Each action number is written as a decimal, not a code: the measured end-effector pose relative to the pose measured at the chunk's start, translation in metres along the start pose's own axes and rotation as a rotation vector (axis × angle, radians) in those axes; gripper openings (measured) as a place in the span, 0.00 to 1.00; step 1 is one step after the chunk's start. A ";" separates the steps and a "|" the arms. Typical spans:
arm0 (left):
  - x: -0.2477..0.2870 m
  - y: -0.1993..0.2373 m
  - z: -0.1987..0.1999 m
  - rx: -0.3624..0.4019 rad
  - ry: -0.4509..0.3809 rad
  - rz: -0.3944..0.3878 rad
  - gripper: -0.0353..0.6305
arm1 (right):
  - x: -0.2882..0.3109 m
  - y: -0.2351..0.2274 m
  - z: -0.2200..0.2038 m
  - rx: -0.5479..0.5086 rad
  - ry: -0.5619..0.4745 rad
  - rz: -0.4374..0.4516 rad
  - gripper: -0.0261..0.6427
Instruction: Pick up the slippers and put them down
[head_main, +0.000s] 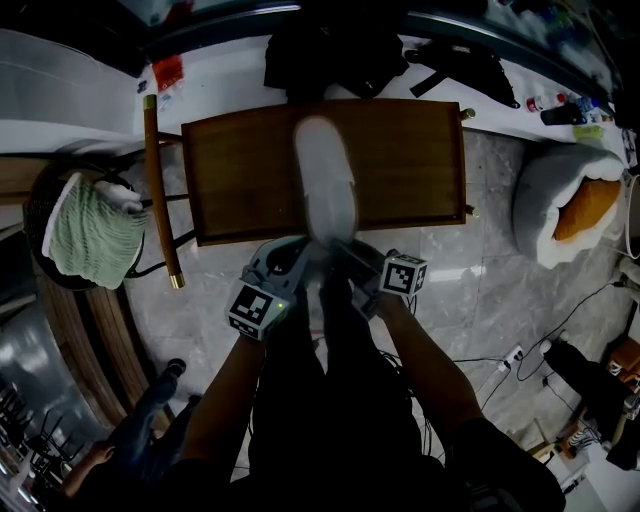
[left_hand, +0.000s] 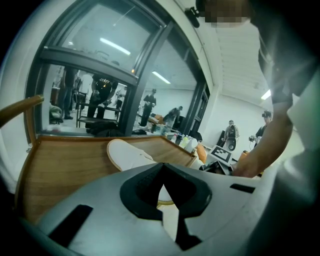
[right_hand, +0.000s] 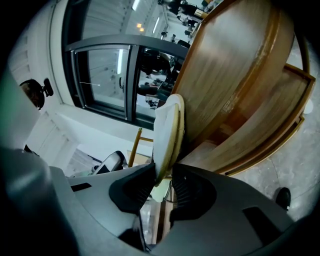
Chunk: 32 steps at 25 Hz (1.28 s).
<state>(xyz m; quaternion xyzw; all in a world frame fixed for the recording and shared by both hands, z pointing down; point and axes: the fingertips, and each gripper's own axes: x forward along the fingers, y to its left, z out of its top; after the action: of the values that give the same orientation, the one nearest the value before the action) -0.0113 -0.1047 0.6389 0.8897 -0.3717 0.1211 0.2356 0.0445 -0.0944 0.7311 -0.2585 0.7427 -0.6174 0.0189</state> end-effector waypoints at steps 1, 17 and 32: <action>0.000 0.000 0.000 0.001 0.001 0.001 0.06 | -0.001 0.000 0.001 0.001 -0.003 -0.003 0.21; -0.010 0.002 0.014 0.009 -0.027 0.015 0.06 | -0.006 0.028 0.013 -0.032 -0.045 0.063 0.15; -0.036 -0.002 0.093 0.092 -0.128 0.022 0.06 | -0.028 0.151 0.083 -0.189 -0.208 0.203 0.15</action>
<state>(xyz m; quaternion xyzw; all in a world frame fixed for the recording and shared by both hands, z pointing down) -0.0308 -0.1289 0.5440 0.9014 -0.3897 0.0834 0.1691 0.0431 -0.1425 0.5632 -0.2453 0.8137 -0.5098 0.1337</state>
